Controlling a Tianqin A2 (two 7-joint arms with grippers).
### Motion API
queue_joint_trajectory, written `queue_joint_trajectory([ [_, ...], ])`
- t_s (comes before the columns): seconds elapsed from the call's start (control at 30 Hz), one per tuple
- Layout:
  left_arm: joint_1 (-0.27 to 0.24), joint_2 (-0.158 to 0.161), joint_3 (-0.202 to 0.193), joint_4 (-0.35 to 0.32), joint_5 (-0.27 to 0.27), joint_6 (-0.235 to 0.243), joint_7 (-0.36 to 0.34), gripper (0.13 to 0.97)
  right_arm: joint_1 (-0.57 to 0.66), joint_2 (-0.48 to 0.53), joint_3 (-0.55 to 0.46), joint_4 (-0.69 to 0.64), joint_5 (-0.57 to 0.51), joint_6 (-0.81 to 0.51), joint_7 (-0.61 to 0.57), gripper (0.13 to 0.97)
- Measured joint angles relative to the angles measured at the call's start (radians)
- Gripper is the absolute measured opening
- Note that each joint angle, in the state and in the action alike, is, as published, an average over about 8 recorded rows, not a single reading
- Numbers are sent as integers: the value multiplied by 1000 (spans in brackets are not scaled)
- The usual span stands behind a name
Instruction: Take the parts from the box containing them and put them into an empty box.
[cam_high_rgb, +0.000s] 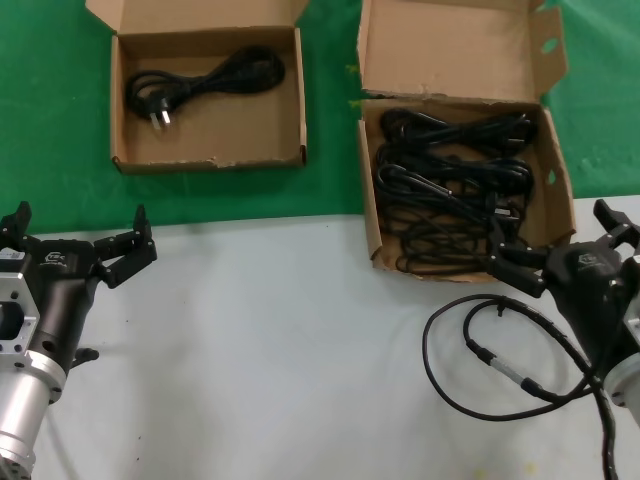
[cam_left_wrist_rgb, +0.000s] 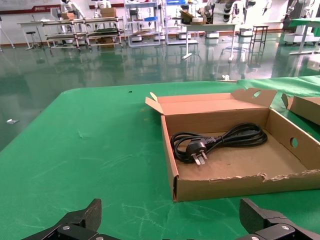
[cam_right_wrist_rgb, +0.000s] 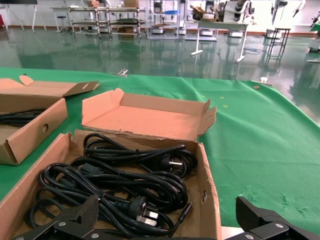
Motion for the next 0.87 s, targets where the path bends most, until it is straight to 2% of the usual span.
queue_joint_trajectory([
  [0.87, 0, 0, 0, 0, 0, 0, 0, 966, 0, 0, 0, 0, 0, 0, 0, 966],
])
